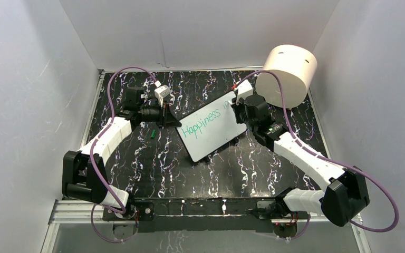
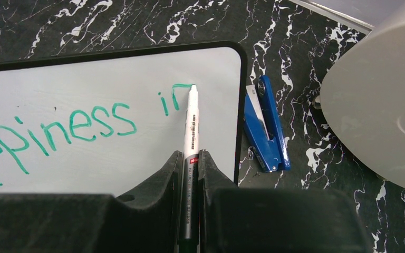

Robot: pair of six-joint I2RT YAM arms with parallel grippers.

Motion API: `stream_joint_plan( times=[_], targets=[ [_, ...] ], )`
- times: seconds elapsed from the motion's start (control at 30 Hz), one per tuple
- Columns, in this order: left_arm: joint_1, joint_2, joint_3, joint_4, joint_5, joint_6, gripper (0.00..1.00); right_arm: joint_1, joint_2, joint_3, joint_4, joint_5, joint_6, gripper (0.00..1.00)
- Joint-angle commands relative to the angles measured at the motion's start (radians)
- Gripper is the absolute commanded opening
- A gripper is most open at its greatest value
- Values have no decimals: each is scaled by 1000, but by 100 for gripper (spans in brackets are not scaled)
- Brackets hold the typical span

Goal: Write a sentence on the whiteboard

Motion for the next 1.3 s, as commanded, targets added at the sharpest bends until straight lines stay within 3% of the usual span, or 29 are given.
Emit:
stream_joint_plan(
  times=[0.0,0.83,1.1,1.27],
  targets=[
    [-10,36,-15,-60,-113,70,0,-8,-4,23,23,19,3,0],
    [-9,36,-11,-61,-137,66,0,6,-115,-18,-93,8,50,0],
    [-9,36,-8,-64,-136,64,0,90,-208,-104,-69,11,90,0],
    [-9,38,-8,-61,-135,63,0,217,-220,-141,-56,119,91,0]
  ],
)
